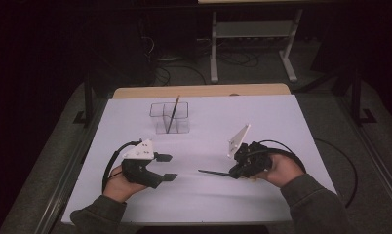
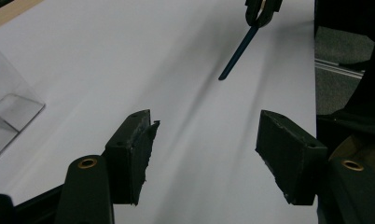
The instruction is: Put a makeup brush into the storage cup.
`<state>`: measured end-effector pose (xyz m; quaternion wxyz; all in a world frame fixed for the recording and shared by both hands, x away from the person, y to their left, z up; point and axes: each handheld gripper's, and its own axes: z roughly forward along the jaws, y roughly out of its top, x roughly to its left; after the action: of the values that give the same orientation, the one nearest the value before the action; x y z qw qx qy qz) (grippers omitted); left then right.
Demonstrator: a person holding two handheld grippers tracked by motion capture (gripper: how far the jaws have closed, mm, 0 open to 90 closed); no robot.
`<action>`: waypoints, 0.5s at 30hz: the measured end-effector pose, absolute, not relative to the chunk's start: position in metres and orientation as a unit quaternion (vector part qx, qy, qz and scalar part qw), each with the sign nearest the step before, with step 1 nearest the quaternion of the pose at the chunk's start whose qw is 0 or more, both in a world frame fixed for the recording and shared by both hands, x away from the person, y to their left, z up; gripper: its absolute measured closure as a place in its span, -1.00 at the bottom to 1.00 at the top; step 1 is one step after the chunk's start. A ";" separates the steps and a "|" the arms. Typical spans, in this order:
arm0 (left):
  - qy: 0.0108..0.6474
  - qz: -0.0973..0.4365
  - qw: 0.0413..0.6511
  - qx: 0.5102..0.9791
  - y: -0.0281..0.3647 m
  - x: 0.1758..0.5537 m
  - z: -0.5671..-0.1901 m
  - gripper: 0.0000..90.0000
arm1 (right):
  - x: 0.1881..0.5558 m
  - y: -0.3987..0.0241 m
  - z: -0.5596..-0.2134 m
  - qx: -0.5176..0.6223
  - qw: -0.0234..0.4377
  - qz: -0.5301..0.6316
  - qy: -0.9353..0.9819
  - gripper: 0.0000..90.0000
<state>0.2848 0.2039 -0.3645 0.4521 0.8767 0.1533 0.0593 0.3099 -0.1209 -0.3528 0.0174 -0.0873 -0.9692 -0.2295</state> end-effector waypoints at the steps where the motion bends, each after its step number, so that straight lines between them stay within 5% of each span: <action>1: 0.151 0.058 0.451 0.878 0.203 0.285 -0.364 -0.20 | 0.310 -0.118 -0.351 -0.082 0.018 -0.231 -0.969 0.84; 15: 0.115 0.032 0.433 0.893 0.187 0.284 -0.361 -0.06 | 0.307 -0.081 -0.340 -0.036 0.025 -0.237 -0.970 0.84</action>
<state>0.2843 0.1867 -0.3611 0.4330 0.8934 0.1155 0.0316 0.3070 -0.0812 -0.3398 0.0253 -0.0359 -0.9705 -0.2372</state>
